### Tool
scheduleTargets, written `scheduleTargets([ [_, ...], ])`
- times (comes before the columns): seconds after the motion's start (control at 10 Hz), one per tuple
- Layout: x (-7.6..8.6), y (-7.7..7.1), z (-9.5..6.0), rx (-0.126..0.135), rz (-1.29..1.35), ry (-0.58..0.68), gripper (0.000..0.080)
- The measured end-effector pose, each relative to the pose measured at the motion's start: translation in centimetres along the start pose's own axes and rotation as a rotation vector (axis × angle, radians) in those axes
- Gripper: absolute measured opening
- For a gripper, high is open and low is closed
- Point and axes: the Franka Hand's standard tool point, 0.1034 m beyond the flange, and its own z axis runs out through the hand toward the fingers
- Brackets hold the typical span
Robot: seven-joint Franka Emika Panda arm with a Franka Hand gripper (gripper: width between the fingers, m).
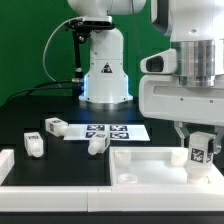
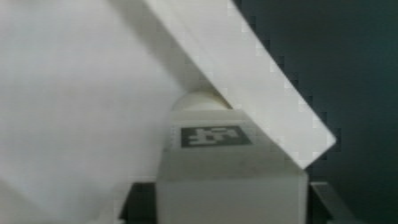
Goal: Assemble one leg
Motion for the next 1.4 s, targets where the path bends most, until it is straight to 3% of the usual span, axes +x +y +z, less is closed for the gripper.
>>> scheduleTargets([
  [0.2,0.0,0.0,0.0,0.020,0.322,-0.007,0.0287],
  [0.5,-0.2,-0.1,0.1,0.019,0.299,-0.008,0.0288],
  [0.7,-0.3,-0.5,-0.2,0.007,-0.148,0.022,0.0536],
  [0.8,-0.7,-0.7,-0.3,0.006,-0.333,0.022,0.0615],
  [1.1,-1.0,-0.7,-0.4,0.005,-0.529,0.022,0.0643],
  [1.3,-0.2,-0.4,-0.3,-0.036,-0.959,0.046,0.0648],
  [1.4,0.1,-0.3,-0.4,-0.032,-0.983,0.044,0.0648],
])
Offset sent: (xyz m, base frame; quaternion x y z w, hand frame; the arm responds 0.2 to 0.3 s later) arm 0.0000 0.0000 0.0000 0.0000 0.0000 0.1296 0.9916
